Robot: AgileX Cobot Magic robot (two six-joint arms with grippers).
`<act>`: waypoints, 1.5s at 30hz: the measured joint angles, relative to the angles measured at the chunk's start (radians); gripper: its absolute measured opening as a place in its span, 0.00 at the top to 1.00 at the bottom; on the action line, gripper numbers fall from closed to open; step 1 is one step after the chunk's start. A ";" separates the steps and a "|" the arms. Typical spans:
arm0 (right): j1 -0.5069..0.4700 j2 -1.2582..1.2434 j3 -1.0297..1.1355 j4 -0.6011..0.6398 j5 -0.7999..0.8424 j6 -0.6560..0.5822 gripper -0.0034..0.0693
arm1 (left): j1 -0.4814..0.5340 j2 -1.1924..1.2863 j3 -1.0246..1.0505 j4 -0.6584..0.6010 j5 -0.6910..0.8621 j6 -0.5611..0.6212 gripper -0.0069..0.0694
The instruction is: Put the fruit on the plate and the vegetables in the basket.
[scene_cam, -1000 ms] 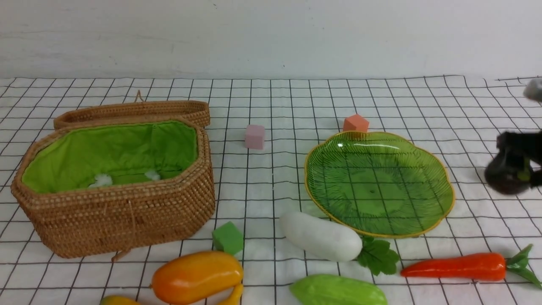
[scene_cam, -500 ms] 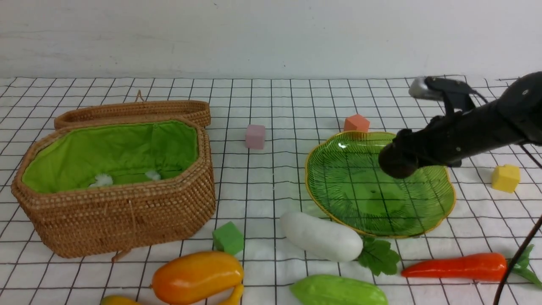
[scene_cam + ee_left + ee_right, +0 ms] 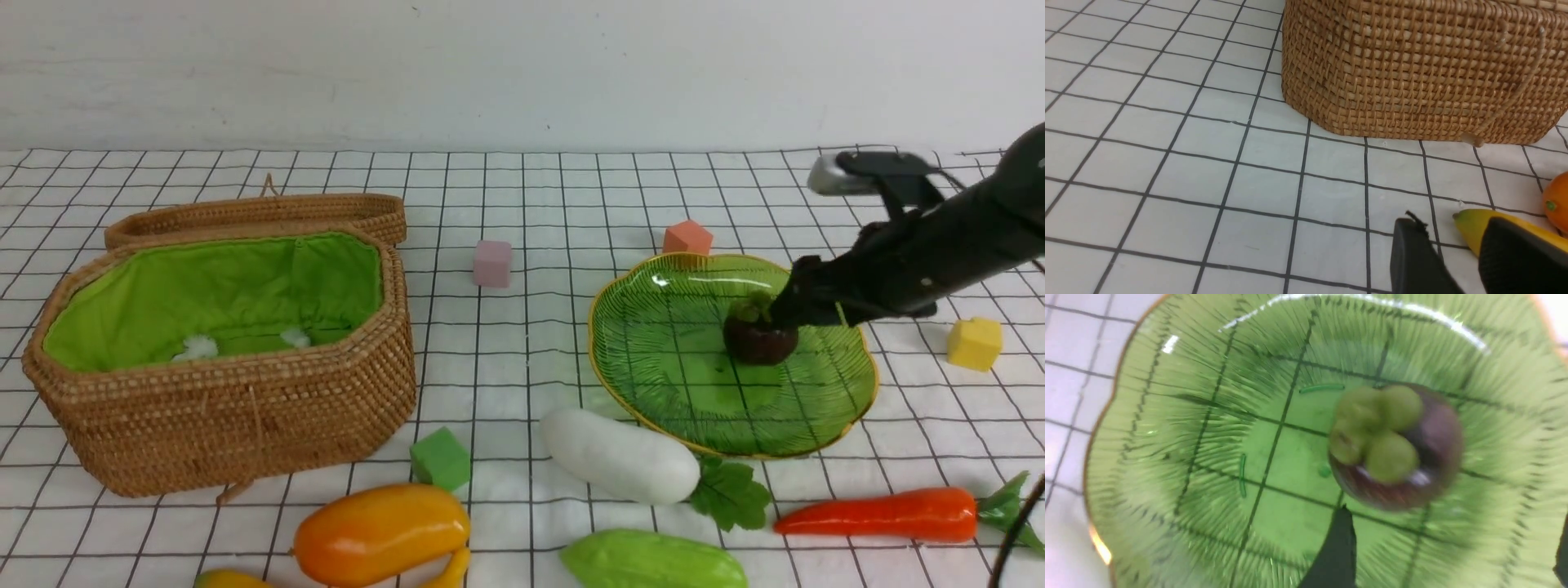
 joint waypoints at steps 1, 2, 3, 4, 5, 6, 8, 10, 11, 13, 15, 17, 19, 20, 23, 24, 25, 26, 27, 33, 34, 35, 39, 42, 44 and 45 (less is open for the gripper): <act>-0.012 -0.026 -0.001 -0.015 0.032 -0.008 0.04 | 0.000 0.000 0.000 0.000 0.000 0.000 0.60; -0.022 -0.052 -0.001 -0.033 0.085 -0.028 0.05 | 0.000 0.000 0.000 0.000 0.000 0.000 0.60; -0.024 -0.058 -0.001 -0.039 0.098 -0.028 0.05 | 0.000 0.000 0.000 0.000 0.000 0.000 0.60; -0.042 -0.113 0.001 -0.086 0.224 -0.087 0.06 | 0.000 0.000 0.000 0.000 0.000 0.000 0.60; -0.045 -0.139 0.007 -0.102 0.280 -0.118 0.07 | 0.000 0.000 0.000 0.000 0.000 0.000 0.60; -0.047 -0.162 0.026 -0.117 0.345 -0.171 0.08 | 0.000 0.000 0.000 0.000 0.000 0.000 0.60; -0.046 -0.196 0.072 -0.121 0.404 -0.258 0.10 | 0.000 0.000 0.000 0.000 0.000 0.000 0.60; -0.043 -0.205 0.107 -0.121 0.419 -0.322 0.11 | 0.000 0.000 0.000 0.000 0.000 0.000 0.60; -0.034 -0.210 0.148 -0.132 0.424 -0.397 0.13 | 0.000 0.000 0.000 0.000 0.000 0.000 0.60; -0.024 -0.205 0.206 -0.175 0.420 -0.495 0.14 | 0.000 0.000 0.000 0.000 0.000 0.000 0.60; -0.018 -0.195 0.247 -0.214 0.406 -0.537 0.15 | 0.000 0.000 0.000 0.000 0.000 0.000 0.60; -0.016 -0.177 0.286 -0.258 0.347 -0.563 0.15 | 0.000 0.000 0.000 0.000 0.000 0.000 0.60; -0.016 -0.164 0.309 -0.279 0.296 -0.569 0.15 | 0.000 0.000 0.000 0.000 0.000 0.000 0.60; -0.016 -0.148 0.324 -0.298 0.246 -0.572 0.15 | 0.000 0.000 0.000 0.000 0.000 0.000 0.60; -0.016 -0.107 0.343 -0.316 0.173 -0.574 0.15 | 0.000 0.000 0.000 0.000 0.000 0.000 0.60; -0.016 -0.093 0.345 -0.322 0.165 -0.574 0.15 | 0.000 0.000 0.000 0.000 0.000 0.000 0.60; -0.016 -0.080 0.346 -0.326 0.163 -0.574 0.16 | 0.000 0.000 0.000 0.000 0.000 0.000 0.60; -0.016 -0.068 0.348 -0.328 0.163 -0.574 0.16 | 0.000 0.000 0.000 0.000 0.000 0.000 0.60; -0.016 -0.058 0.348 -0.327 0.170 -0.574 0.17 | 0.000 0.000 0.000 0.000 0.000 0.000 0.60; -0.016 -0.048 0.330 -0.304 0.285 -0.573 0.41 | 0.000 0.000 0.000 0.000 0.000 0.000 0.60; -0.016 -0.050 0.329 -0.304 0.289 -0.572 0.41 | 0.000 0.000 0.000 0.000 0.000 0.000 0.60; -0.016 -0.059 0.315 -0.304 0.314 -0.568 0.40 | 0.000 0.000 0.000 0.000 0.000 0.000 0.60; -0.011 -0.163 0.278 -0.304 0.380 -0.564 0.40 | 0.000 0.000 0.000 0.000 0.000 0.000 0.60; 0.030 -0.268 0.234 -0.292 0.436 -0.560 0.40 | 0.000 0.000 0.000 0.000 0.000 0.000 0.60; 0.097 -0.326 0.182 -0.261 0.481 -0.536 0.40 | 0.000 0.000 0.000 0.000 0.000 0.000 0.60; 0.097 -0.326 0.182 -0.261 0.481 -0.536 0.40 | 0.000 0.000 0.000 0.000 0.000 0.000 0.60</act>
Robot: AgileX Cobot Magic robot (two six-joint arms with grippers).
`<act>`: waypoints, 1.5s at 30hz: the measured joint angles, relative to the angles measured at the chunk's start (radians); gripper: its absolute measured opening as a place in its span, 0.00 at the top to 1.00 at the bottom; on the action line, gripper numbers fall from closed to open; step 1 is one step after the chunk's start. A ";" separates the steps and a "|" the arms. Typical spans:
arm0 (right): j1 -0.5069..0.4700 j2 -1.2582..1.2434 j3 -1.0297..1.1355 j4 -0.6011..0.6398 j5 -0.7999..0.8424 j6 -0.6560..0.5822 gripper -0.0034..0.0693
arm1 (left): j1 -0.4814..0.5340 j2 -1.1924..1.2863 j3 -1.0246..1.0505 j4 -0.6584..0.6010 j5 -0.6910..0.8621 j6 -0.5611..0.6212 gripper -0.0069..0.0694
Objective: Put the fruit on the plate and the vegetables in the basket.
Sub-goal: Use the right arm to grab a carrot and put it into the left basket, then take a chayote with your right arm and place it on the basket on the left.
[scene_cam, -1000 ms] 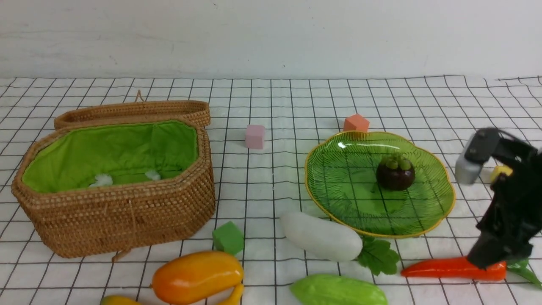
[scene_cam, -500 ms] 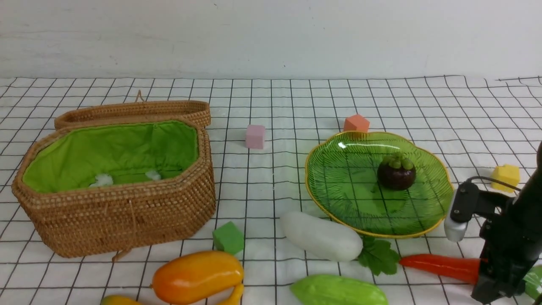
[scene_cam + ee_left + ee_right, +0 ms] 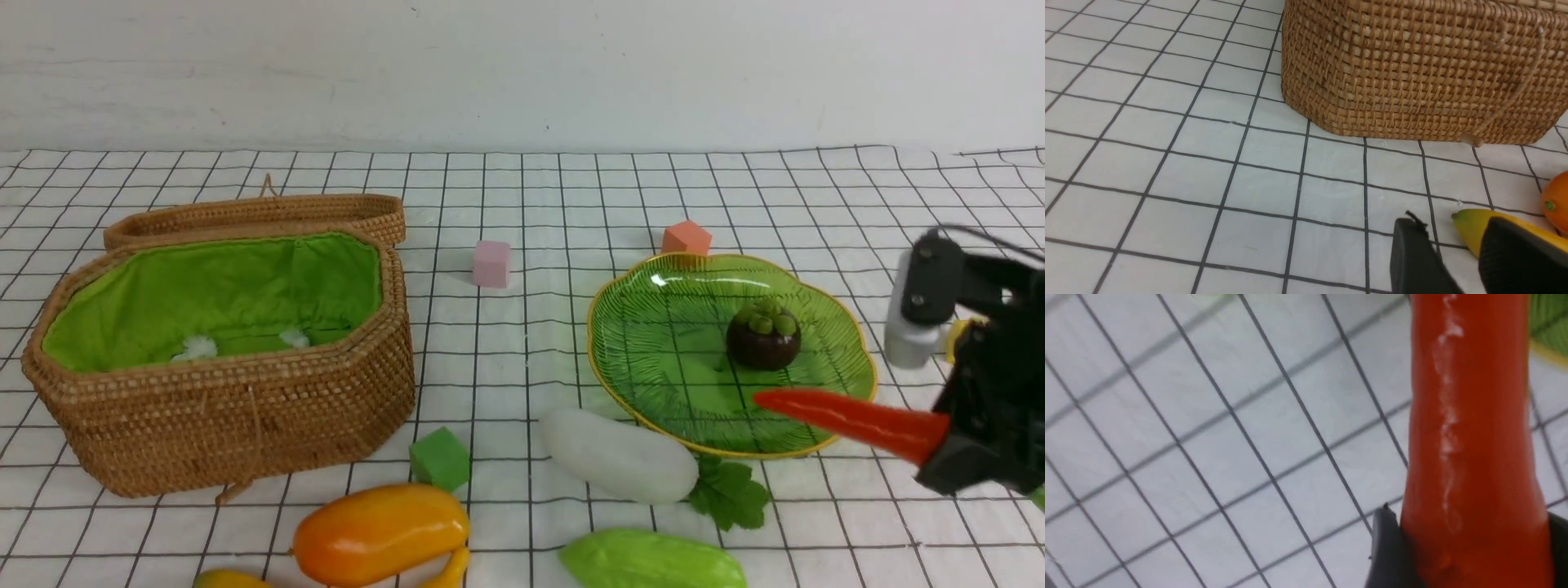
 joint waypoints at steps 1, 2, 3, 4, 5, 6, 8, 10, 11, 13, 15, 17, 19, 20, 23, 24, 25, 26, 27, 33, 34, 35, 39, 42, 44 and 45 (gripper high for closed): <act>0.067 -0.021 -0.061 0.025 0.025 0.045 0.40 | 0.000 0.000 0.000 0.000 0.000 0.000 0.60; 0.123 -0.022 -0.098 0.033 0.034 0.076 0.40 | 0.000 0.000 0.000 0.000 0.000 0.000 0.60; 0.182 -0.013 -0.150 0.039 0.036 0.119 0.40 | 0.000 0.000 0.000 0.000 0.000 0.000 0.60; 0.242 0.003 -0.208 0.043 0.033 0.163 0.40 | 0.000 0.000 0.000 0.000 0.000 0.000 0.60; 0.301 0.033 -0.283 0.049 0.020 0.211 0.40 | 0.000 0.000 0.000 0.000 0.000 0.000 0.60; 0.323 0.039 -0.296 0.051 0.018 0.226 0.40 | 0.000 0.000 0.000 0.000 0.000 0.000 0.60; 0.448 0.138 -0.469 0.065 -0.041 0.291 0.40 | 0.000 0.000 0.000 0.000 0.000 0.000 0.60; 0.516 0.235 -0.602 0.093 -0.110 0.325 0.40 | 0.000 0.000 0.000 0.000 0.000 0.000 0.60; 0.521 0.245 -0.615 0.096 -0.118 0.327 0.40 | 0.000 0.000 0.000 0.000 0.000 0.000 0.60; 0.570 0.374 -0.759 0.142 -0.208 0.340 0.40 | 0.000 0.000 0.000 0.000 0.000 0.000 0.60; 0.593 0.470 -0.852 0.183 -0.269 0.343 0.40 | 0.000 0.000 0.000 0.000 0.000 0.000 0.60; 0.608 0.589 -0.949 0.215 -0.343 0.348 0.40 | 0.000 0.000 0.000 0.000 0.000 0.000 0.60; 0.615 0.659 -1.009 0.236 -0.392 0.353 0.40 | 0.000 0.000 0.000 0.000 0.000 0.000 0.60; 0.617 0.703 -1.054 0.247 -0.418 0.362 0.40 | 0.000 0.000 0.000 0.000 0.000 0.000 0.60; 0.618 0.769 -1.109 0.249 -0.435 0.369 0.40 | 0.000 0.000 0.000 0.000 0.000 0.000 0.60; 0.618 0.786 -1.118 0.249 -0.435 0.370 0.40 | 0.000 0.000 0.000 0.000 0.000 0.000 0.60; 0.618 0.798 -1.125 0.249 -0.433 0.374 0.40 | 0.000 0.000 0.000 0.000 0.000 0.000 0.60; 0.618 0.804 -1.129 0.249 -0.430 0.377 0.40 | 0.000 0.000 0.000 0.000 0.000 0.000 0.60; 0.618 0.806 -1.129 0.248 -0.425 0.380 0.38 | 0.000 0.000 0.000 0.000 0.000 0.000 0.60; 0.618 0.798 -1.132 0.219 -0.375 0.410 0.05 | 0.000 0.000 0.000 0.000 0.000 0.000 0.60; 0.618 0.791 -1.132 0.214 -0.359 0.421 0.04 | 0.000 0.000 0.000 0.000 0.000 0.000 0.60; 0.618 0.779 -1.132 0.210 -0.324 0.435 0.03 | 0.000 0.000 0.000 0.000 0.000 0.000 0.60; 0.590 0.651 -1.091 0.208 -0.181 0.497 0.07 | 0.000 0.000 0.000 0.000 0.000 0.000 0.60; 0.550 0.474 -0.965 0.201 -0.175 0.511 0.14 | 0.000 0.000 0.000 0.000 0.000 0.000 0.60; 0.525 0.387 -0.864 0.182 -0.183 0.496 0.18 | 0.000 0.000 0.000 0.000 0.000 0.000 0.60; 0.498 0.286 -0.745 0.151 -0.195 0.461 0.22 | 0.000 0.000 0.000 0.000 0.000 0.000 0.60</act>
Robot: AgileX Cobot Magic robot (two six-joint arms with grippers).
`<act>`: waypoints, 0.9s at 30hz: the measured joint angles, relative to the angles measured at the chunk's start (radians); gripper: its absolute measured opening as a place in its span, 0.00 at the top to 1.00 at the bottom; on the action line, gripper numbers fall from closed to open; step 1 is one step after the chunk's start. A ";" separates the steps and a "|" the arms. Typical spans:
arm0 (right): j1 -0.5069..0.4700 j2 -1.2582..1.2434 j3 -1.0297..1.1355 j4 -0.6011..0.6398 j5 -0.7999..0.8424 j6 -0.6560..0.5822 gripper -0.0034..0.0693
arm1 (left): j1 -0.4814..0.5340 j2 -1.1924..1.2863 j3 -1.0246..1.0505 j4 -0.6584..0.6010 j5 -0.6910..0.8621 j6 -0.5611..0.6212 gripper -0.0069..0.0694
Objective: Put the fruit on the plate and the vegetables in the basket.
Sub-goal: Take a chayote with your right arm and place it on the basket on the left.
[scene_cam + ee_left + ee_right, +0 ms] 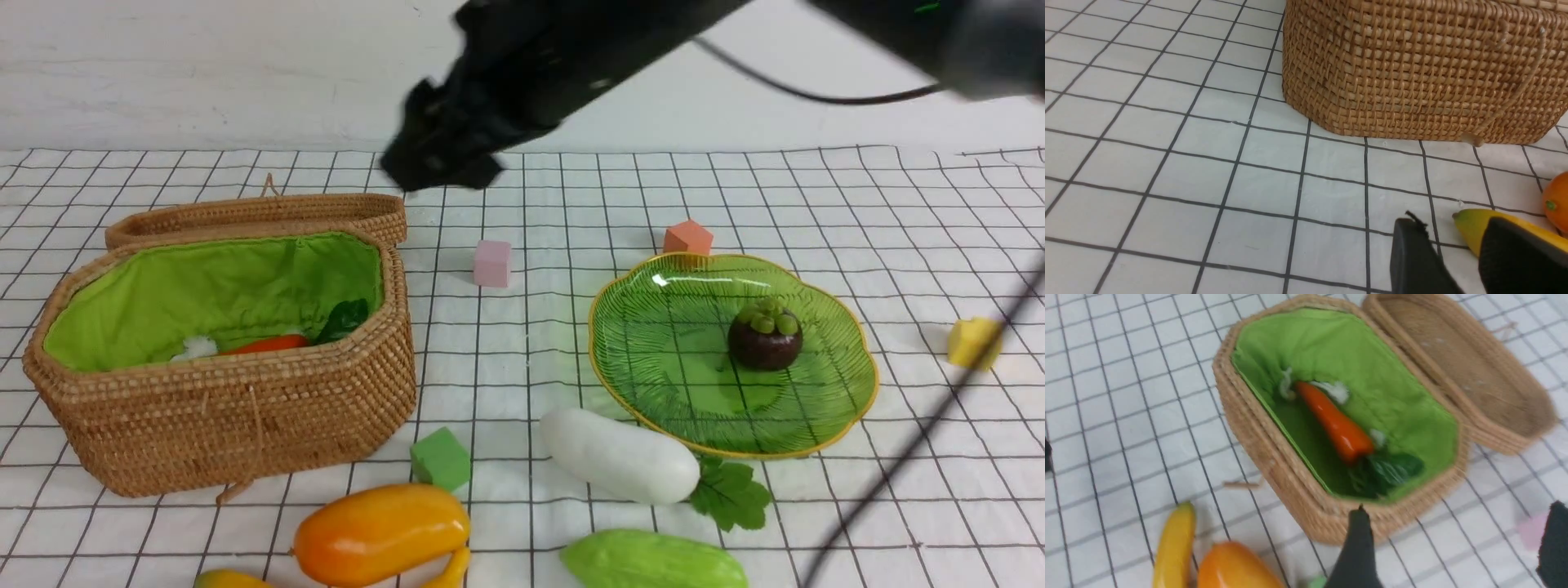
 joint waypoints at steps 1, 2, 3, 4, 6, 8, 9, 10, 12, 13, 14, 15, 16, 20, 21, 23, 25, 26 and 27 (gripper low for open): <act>-0.004 -0.027 0.018 -0.006 0.000 -0.006 0.23 | 0.000 0.000 0.000 0.000 0.000 0.000 0.60; -0.039 -0.128 0.187 -0.055 -0.016 -0.065 0.27 | 0.000 0.000 0.000 0.000 0.000 0.000 0.60; -0.042 -0.151 0.206 -0.066 -0.016 -0.071 0.27 | 0.000 0.000 0.000 0.000 0.000 0.000 0.60; -0.065 -0.220 0.340 -0.095 -0.029 -0.104 0.30 | 0.000 0.000 0.000 0.000 0.000 0.000 0.60; -0.088 -0.293 0.539 -0.119 -0.034 -0.120 0.31 | 0.000 0.000 0.000 0.000 0.000 0.000 0.60; -0.090 -0.320 0.620 -0.120 -0.032 -0.127 0.31 | 0.000 0.000 0.000 0.000 0.000 0.000 0.60; -0.087 -0.328 0.666 -0.119 -0.030 -0.129 0.31 | 0.000 0.000 0.000 0.000 0.000 0.000 0.60; -0.077 -0.336 0.723 -0.118 -0.029 -0.130 0.30 | 0.000 0.000 0.000 0.000 0.000 0.000 0.60; -0.053 -0.329 0.799 -0.117 -0.033 -0.132 0.28 | 0.000 0.000 0.000 0.000 0.000 0.000 0.60; -0.041 -0.318 0.821 -0.118 -0.040 -0.132 0.26 | 0.000 0.000 0.000 0.000 0.000 0.000 0.60; -0.037 -0.309 0.828 -0.121 -0.045 -0.131 0.25 | 0.000 0.000 0.000 0.000 0.000 0.000 0.60; -0.024 -0.282 0.844 -0.126 -0.060 -0.123 0.21 | 0.000 0.000 0.000 0.000 0.000 0.000 0.60; -0.021 -0.259 0.849 -0.133 -0.073 -0.114 0.18 | 0.000 0.000 0.000 0.000 0.000 0.000 0.60; -0.019 -0.158 0.853 -0.143 -0.140 -0.072 0.09 | 0.000 0.000 0.000 0.000 0.000 0.000 0.60; -0.019 -0.130 0.853 -0.143 -0.150 -0.070 0.08 | 0.000 0.000 0.000 0.000 0.000 0.000 0.60; -0.019 -0.069 0.853 -0.143 -0.158 -0.070 0.08 | 0.000 0.000 0.000 0.000 0.000 0.000 0.60; -0.019 -0.029 0.853 -0.143 -0.157 -0.069 0.11 | 0.000 0.000 0.000 0.000 0.000 0.000 0.60; -0.019 -0.025 0.853 -0.143 -0.157 -0.068 0.12 | 0.000 0.000 0.000 0.000 0.000 0.000 0.60; -0.019 0.000 0.853 -0.143 -0.158 -0.065 0.15 | 0.000 0.000 0.000 0.000 0.000 0.000 0.60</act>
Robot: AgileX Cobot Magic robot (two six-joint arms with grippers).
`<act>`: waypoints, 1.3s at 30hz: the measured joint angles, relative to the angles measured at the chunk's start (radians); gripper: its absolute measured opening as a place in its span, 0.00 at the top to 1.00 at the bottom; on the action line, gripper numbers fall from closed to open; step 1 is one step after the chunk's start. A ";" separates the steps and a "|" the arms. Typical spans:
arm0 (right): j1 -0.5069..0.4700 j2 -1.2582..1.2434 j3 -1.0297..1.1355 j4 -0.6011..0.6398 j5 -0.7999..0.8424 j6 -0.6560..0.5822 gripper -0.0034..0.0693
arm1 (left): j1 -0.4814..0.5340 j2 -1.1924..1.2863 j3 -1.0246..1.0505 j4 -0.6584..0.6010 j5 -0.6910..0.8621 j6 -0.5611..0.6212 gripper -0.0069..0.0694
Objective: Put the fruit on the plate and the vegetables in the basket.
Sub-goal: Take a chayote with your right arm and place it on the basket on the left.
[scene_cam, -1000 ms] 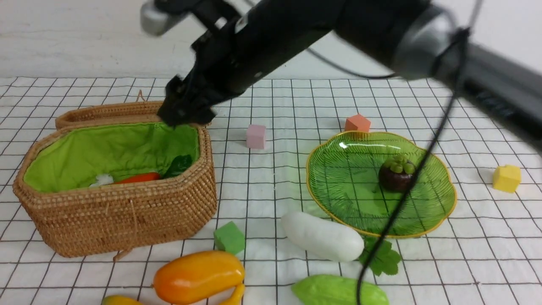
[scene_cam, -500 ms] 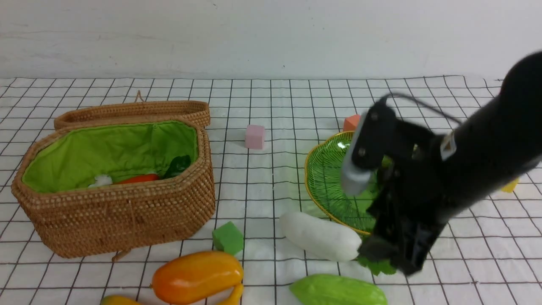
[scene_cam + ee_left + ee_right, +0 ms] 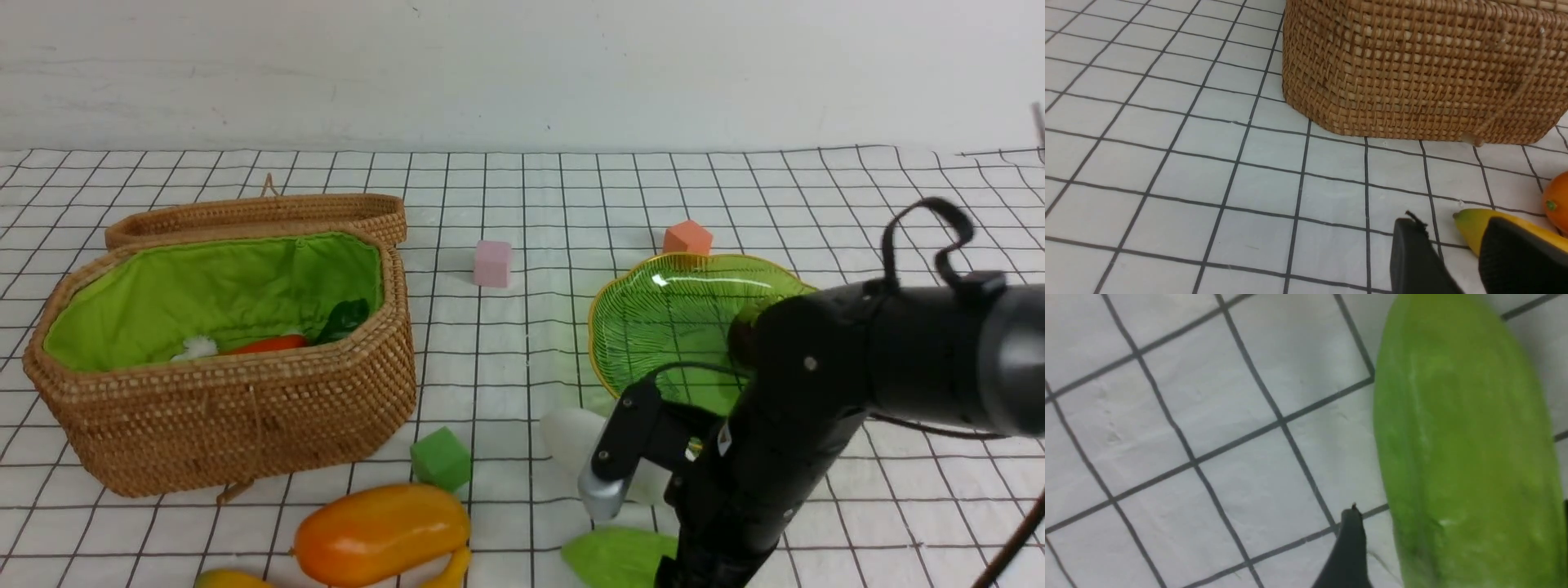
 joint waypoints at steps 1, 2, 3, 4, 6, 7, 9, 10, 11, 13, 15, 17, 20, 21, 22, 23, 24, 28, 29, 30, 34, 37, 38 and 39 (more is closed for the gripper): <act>0.000 0.011 0.000 0.001 0.000 0.000 0.20 | 0.000 0.000 0.000 0.000 0.000 0.000 0.60; 0.000 0.017 0.000 0.001 0.000 0.001 0.25 | 0.000 0.000 0.000 0.000 0.000 0.000 0.60; 0.000 0.018 -0.002 0.006 0.003 0.003 0.34 | 0.000 0.000 0.000 0.000 0.000 0.000 0.60; 0.000 0.017 -0.006 0.009 0.009 0.003 0.36 | 0.000 0.000 0.000 0.000 0.000 0.000 0.60; 0.000 0.013 -0.020 0.013 0.025 0.003 0.35 | 0.000 0.000 0.000 0.000 0.000 0.000 0.60; 0.000 0.005 -0.056 0.024 0.058 0.004 0.35 | 0.000 0.000 0.000 0.000 0.000 0.000 0.60; 0.000 -0.012 -0.105 0.050 0.099 0.004 0.35 | 0.000 0.000 0.000 0.000 0.000 0.000 0.60; 0.000 -0.017 -0.143 0.066 0.122 0.004 0.35 | 0.000 0.000 0.000 0.000 0.000 0.000 0.60; 0.000 -0.026 -0.189 0.093 0.144 0.002 0.35 | 0.000 0.000 0.000 0.000 0.000 0.000 0.60; 0.000 -0.037 -0.297 0.163 0.173 -0.019 0.35 | 0.000 0.000 0.000 0.000 0.000 0.000 0.60; 0.001 -0.035 -0.398 0.242 0.179 -0.047 0.35 | 0.000 0.000 0.000 0.000 0.000 0.000 0.60; 0.013 -0.017 -0.535 0.325 0.172 -0.079 0.35 | 0.000 0.000 0.000 0.000 0.000 0.000 0.60; 0.051 0.054 -0.761 0.420 0.122 -0.114 0.35 | 0.000 0.000 0.000 0.000 0.000 0.000 0.60; 0.063 0.089 -0.816 0.434 0.105 -0.117 0.35 | 0.000 0.000 0.000 0.000 0.000 0.000 0.60; 0.066 0.089 -0.829 0.436 0.101 -0.117 0.35 | 0.000 0.000 0.000 0.000 0.000 0.000 0.60; 0.091 0.155 -0.932 0.452 0.065 -0.117 0.35 | 0.000 0.000 0.000 0.000 0.000 0.000 0.60; 0.104 0.200 -0.980 0.455 0.050 -0.117 0.35 | 0.000 0.000 0.000 0.000 0.000 0.000 0.60; 0.155 0.387 -1.161 0.454 -0.085 -0.107 0.35 | 0.000 0.000 0.000 0.000 0.000 0.000 0.60; 0.157 0.396 -1.167 0.454 -0.090 -0.104 0.35 | 0.000 0.000 0.000 0.000 0.000 0.000 0.60; 0.162 0.439 -1.191 0.450 -0.115 -0.084 0.35 | 0.000 0.000 0.000 0.000 0.000 0.000 0.60; 0.166 0.570 -1.229 0.371 -0.149 0.065 0.35 | 0.000 0.000 0.000 0.000 0.000 0.000 0.60; 0.165 0.596 -1.229 0.298 -0.130 0.151 0.35 | 0.000 0.000 0.000 0.000 0.000 0.000 0.60; 0.165 0.597 -1.229 0.285 -0.123 0.161 0.34 | 0.000 0.000 0.000 0.000 0.000 0.000 0.60; 0.165 0.596 -1.231 0.259 -0.102 0.174 0.31 | 0.000 0.000 0.000 0.000 0.000 0.000 0.60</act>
